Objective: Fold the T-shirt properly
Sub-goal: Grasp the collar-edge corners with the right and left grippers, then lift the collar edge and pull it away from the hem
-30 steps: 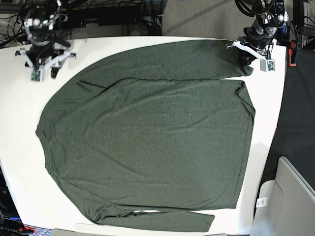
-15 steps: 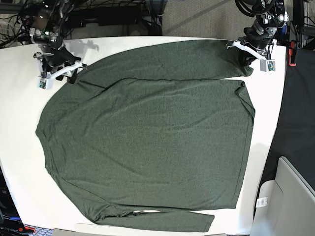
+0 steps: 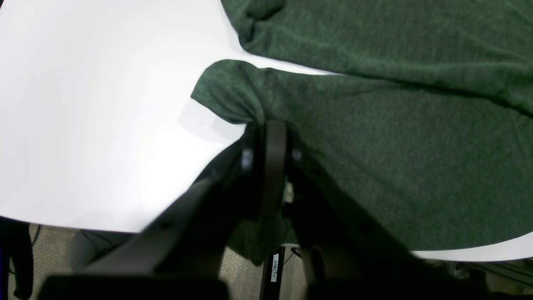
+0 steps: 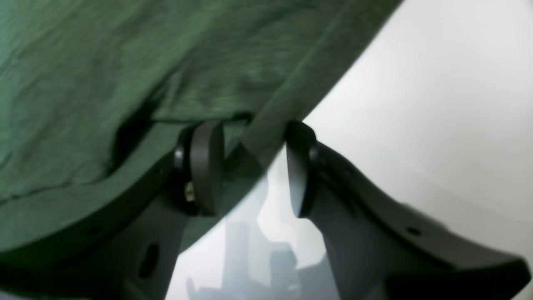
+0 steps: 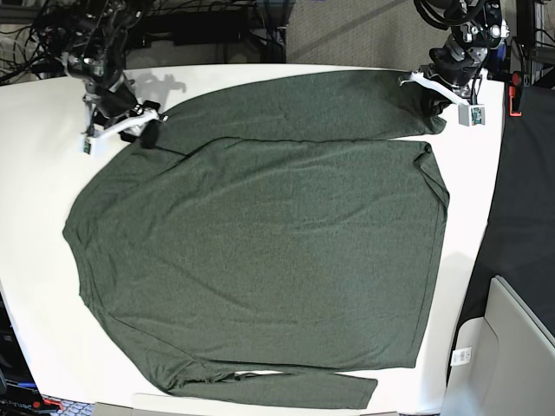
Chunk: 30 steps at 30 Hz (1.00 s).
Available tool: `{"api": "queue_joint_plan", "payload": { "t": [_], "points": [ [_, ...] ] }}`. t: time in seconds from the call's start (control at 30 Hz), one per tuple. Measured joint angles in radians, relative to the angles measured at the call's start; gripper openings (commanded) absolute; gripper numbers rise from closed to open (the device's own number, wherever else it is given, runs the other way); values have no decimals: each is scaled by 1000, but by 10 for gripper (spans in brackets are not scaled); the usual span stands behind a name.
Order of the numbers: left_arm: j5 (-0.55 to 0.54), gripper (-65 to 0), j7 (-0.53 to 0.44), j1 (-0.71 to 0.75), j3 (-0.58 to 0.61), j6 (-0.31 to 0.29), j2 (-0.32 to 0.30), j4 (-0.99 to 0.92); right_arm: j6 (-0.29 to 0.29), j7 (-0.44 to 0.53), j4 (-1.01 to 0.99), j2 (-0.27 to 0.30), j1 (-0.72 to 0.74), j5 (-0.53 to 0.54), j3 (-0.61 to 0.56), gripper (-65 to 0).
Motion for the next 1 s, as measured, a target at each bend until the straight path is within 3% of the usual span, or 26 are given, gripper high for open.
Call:
{"api": "queue_joint_plan", "payload": {
  "t": [0.4,0.6,0.77,1.0],
  "points": [
    [0,-650,0,0,1,0,0,0,19,57,-136,10,76,96,45,-410],
    [0,-650,0,0,1,0,0,0,11,57,-142,8,76,78,46,-648],
    [0,-650,0,11,1,0,0,50,20,37,-136,5,73,104,79,-650],
    [0,-650,-8,63,1,0,-1,67,13,-6,-58,31,-39,204,146,-650]
  ]
}}
